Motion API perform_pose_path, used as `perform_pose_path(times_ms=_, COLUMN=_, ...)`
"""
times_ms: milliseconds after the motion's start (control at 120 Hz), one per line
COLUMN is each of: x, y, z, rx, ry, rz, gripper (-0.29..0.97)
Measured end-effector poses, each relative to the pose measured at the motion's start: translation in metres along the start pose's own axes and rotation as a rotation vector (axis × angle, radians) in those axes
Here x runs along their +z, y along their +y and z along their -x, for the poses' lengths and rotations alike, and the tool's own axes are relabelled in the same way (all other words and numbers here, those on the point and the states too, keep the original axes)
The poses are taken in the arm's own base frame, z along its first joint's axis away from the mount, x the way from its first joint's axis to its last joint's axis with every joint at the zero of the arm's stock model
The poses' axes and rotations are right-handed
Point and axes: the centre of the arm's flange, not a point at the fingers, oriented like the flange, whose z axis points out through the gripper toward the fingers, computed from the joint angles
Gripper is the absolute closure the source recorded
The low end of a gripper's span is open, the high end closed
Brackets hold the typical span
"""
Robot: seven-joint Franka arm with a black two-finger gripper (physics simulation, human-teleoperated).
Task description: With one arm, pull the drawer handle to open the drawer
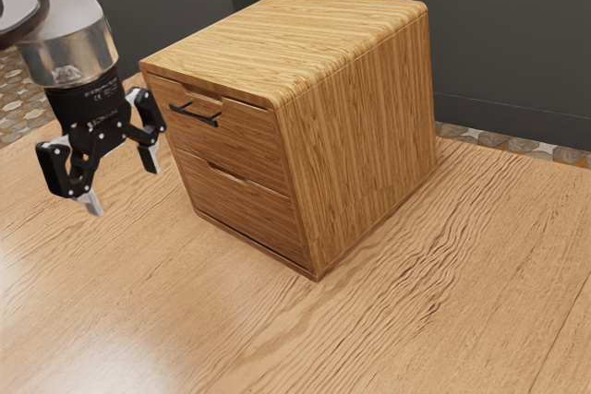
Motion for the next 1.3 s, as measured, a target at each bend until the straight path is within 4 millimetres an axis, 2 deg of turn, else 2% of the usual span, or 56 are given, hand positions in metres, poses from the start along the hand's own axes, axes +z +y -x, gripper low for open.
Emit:
perform_pose_path(times_ms=108, x=0.005, y=-0.001, z=-0.004, rx=-0.015, ry=-0.001, rz=-0.018, gripper=0.01)
perform_pose_path(times_ms=183, x=0.017, y=0.004, z=-0.021, rx=-0.053, ry=0.006, rz=-0.050, gripper=0.00)
perform_pose_path(times_ms=267, x=0.004, y=0.005, z=-0.025, rx=-0.068, ry=0.048, rz=-0.025, gripper=0.00)
perform_pose_path(times_ms=317, x=-0.007, y=0.018, z=-0.030, rx=-0.084, ry=0.061, rz=0.001, gripper=0.00)
perform_pose_path(times_ms=375, x=-0.020, y=0.043, z=-0.044, rx=-0.111, ry=0.066, rz=0.045, gripper=0.00)
perform_pose_path(times_ms=475, x=-0.021, y=0.072, z=-0.062, rx=-0.147, ry=0.072, rz=0.089, gripper=0.00)
perform_pose_path(times_ms=667, x=-0.010, y=0.098, z=-0.079, rx=-0.175, ry=0.075, rz=0.140, gripper=0.00)
perform_pose_path(times_ms=817, x=-0.002, y=0.109, z=-0.088, rx=-0.185, ry=0.076, rz=0.177, gripper=0.00)
perform_pose_path(times_ms=967, x=0.005, y=0.123, z=-0.085, rx=-0.161, ry=0.075, rz=0.204, gripper=0.00)
perform_pose_path(times_ms=1133, x=0.009, y=0.136, z=-0.052, rx=-0.084, ry=0.069, rz=0.228, gripper=0.00)
perform_pose_path(times_ms=1192, x=0.008, y=0.137, z=-0.044, rx=-0.067, ry=0.063, rz=0.236, gripper=0.00)
perform_pose_path(times_ms=1300, x=0.012, y=0.128, z=-0.050, rx=-0.070, ry=0.060, rz=0.242, gripper=0.00)
